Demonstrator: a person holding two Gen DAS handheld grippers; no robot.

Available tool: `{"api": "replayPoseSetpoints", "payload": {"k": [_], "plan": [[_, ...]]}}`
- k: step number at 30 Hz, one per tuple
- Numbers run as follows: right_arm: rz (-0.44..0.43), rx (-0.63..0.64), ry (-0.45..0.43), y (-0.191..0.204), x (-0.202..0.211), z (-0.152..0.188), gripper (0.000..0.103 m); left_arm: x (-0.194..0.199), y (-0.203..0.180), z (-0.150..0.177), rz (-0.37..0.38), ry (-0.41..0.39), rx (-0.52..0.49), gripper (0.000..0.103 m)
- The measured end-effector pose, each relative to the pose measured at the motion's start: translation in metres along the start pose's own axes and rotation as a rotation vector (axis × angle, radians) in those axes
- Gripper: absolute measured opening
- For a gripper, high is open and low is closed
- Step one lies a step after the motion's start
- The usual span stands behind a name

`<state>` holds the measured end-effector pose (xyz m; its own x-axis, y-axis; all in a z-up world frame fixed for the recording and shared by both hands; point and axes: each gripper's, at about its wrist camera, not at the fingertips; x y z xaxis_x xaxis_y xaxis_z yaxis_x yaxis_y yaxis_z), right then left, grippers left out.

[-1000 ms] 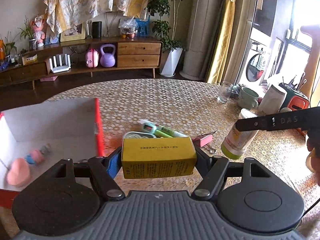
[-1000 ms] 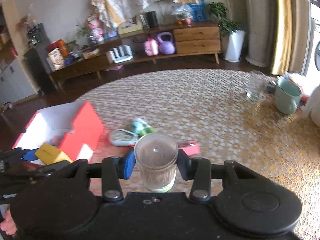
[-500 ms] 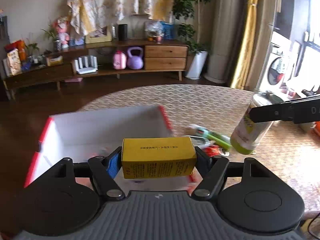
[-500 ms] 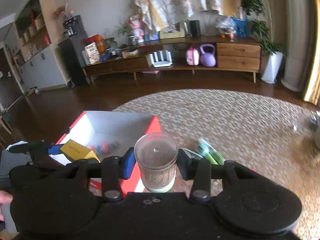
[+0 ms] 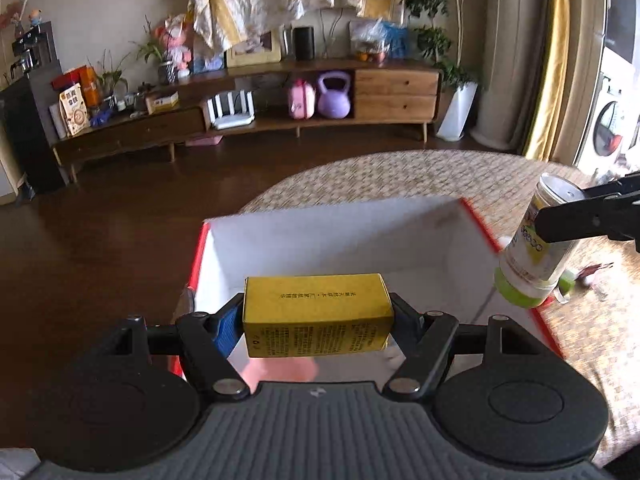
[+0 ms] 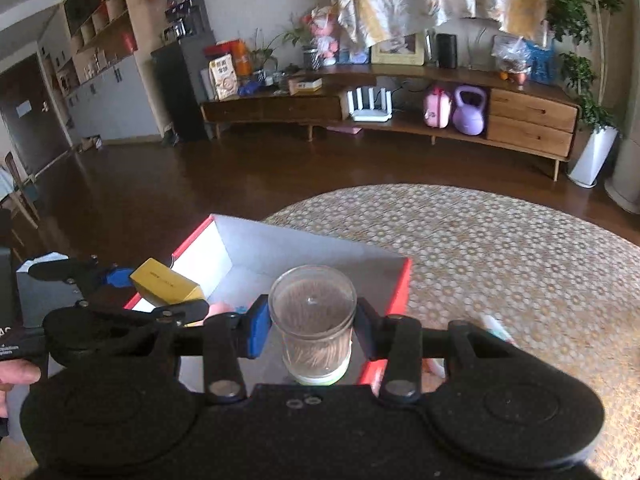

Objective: Organize rigid objects
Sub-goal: 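Lift and carry the yellow carton and green-capped container over the box with both tools, then open the left tool to drop the carton while the right tool releases the container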

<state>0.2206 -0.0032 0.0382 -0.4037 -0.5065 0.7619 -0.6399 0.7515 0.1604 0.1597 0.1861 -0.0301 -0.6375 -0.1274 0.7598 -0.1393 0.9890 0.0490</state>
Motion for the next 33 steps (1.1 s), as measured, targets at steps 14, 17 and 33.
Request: {"api": "replayPoseSetpoints", "payload": {"k": [14, 17, 33], "plan": [[0.090, 0.085, 0.099, 0.016, -0.092, -0.010, 0.043, -0.063, 0.023, 0.000, 0.001, 0.127, -0.036, 0.073], [0.107, 0.103, 0.119, 0.018, -0.106, -0.012, 0.043, -0.072, 0.023, 0.001, 0.006, 0.157, -0.045, 0.073], [0.095, 0.091, 0.178, 0.024, -0.127, -0.004, 0.044, -0.090, 0.008, 0.001, -0.056, 0.277, -0.154, 0.073]]}}
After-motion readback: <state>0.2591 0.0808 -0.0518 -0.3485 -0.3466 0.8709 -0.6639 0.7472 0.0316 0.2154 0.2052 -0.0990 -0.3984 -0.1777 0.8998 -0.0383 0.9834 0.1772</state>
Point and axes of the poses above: each gripper's, at about its wrist camera, not at the fingertips, and x roughly against the way its jaws point, y to its left, z to its underside, and after that the axes turned 7 degrees about y, right-handed
